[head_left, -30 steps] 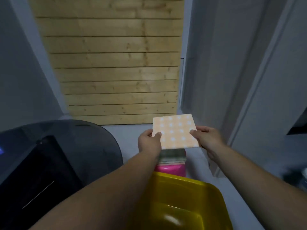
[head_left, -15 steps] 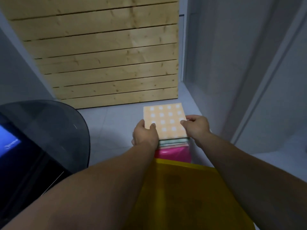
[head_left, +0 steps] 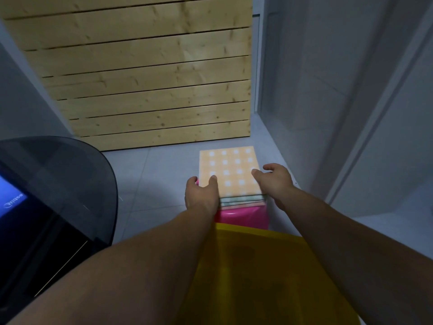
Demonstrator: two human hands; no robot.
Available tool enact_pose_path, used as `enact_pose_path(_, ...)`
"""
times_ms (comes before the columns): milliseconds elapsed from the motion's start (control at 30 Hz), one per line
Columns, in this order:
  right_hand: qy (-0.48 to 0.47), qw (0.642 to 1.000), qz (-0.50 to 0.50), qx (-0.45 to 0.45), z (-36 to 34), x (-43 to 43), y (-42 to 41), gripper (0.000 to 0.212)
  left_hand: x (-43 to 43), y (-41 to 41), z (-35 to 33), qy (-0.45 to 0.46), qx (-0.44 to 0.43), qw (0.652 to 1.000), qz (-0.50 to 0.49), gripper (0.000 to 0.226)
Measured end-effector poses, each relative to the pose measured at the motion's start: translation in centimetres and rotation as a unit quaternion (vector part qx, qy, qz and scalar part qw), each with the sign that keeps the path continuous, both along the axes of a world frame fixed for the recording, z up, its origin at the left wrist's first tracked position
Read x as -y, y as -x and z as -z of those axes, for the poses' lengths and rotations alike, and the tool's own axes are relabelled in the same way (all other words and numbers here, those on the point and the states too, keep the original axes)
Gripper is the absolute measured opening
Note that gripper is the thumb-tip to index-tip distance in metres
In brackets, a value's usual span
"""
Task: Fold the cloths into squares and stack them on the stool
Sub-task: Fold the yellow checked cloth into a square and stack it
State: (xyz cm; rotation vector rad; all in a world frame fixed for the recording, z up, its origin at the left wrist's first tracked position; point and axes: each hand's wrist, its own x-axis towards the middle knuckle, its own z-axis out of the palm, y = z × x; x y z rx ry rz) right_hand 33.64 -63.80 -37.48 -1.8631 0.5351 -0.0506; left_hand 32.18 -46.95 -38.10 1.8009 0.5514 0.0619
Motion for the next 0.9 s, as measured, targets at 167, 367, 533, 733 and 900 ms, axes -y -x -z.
enact_pose_path(167,-0.007,0.999,-0.013,-0.031,0.4,0.1,-0.5,0.035,-0.3,-1.0,-0.2,-0.011,-0.046,0.999,-0.002,0.075)
enact_pose_path(367,-0.001,0.998,-0.020,-0.063,0.2,0.1,-0.7,0.037,-0.1,-2.2,-0.6,-0.015,-0.091,0.996,-0.006,0.086)
enact_pose_path(533,-0.025,0.999,-0.014,-0.045,0.2,0.3,-0.8,0.029,0.1,-2.5,-0.7,0.018,-0.084,0.996,-0.027,0.073)
enact_pose_path(733,-0.038,0.999,0.022,-0.013,-0.4,0.4,0.1,0.039,0.4,-1.5,-1.2,0.035,-0.036,0.999,-0.013,0.062)
enact_pose_path(900,-0.085,0.995,0.051,0.021,-2.3,0.8,1.9,0.042,0.9,0.5,-3.3,0.056,0.018,0.998,-0.019,0.042)
